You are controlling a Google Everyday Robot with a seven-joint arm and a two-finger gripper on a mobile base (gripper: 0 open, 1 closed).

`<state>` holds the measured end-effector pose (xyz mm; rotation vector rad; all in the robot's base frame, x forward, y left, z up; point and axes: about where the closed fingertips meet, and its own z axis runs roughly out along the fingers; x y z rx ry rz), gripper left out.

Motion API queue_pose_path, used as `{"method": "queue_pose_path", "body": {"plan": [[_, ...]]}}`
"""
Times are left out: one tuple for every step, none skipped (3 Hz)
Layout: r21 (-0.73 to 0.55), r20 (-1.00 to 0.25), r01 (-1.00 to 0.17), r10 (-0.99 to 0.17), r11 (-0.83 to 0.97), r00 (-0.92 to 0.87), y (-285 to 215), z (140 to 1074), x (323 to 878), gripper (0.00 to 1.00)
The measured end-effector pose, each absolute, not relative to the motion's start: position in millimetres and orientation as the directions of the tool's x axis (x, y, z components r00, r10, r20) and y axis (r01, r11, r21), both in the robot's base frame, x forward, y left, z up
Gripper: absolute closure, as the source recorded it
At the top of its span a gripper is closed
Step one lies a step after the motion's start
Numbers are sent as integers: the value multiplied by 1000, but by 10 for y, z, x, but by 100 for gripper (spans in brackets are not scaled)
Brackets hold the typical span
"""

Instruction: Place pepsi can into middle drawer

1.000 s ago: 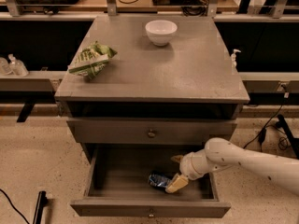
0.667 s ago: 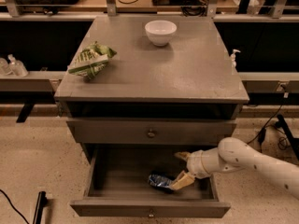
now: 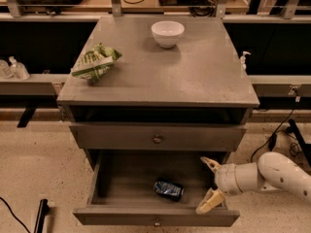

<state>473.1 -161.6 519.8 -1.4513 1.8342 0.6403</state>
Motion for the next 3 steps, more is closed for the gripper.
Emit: {"method": "queue_pose_path", "body": {"plan": [[-35, -771, -959, -618, 283, -154, -1933, 5335, 4476, 0], [-61, -747, -943, -641, 326, -173, -2213, 5513, 4428, 0], [-61, -747, -943, -641, 326, -173, -2213, 5513, 4428, 0]]}}
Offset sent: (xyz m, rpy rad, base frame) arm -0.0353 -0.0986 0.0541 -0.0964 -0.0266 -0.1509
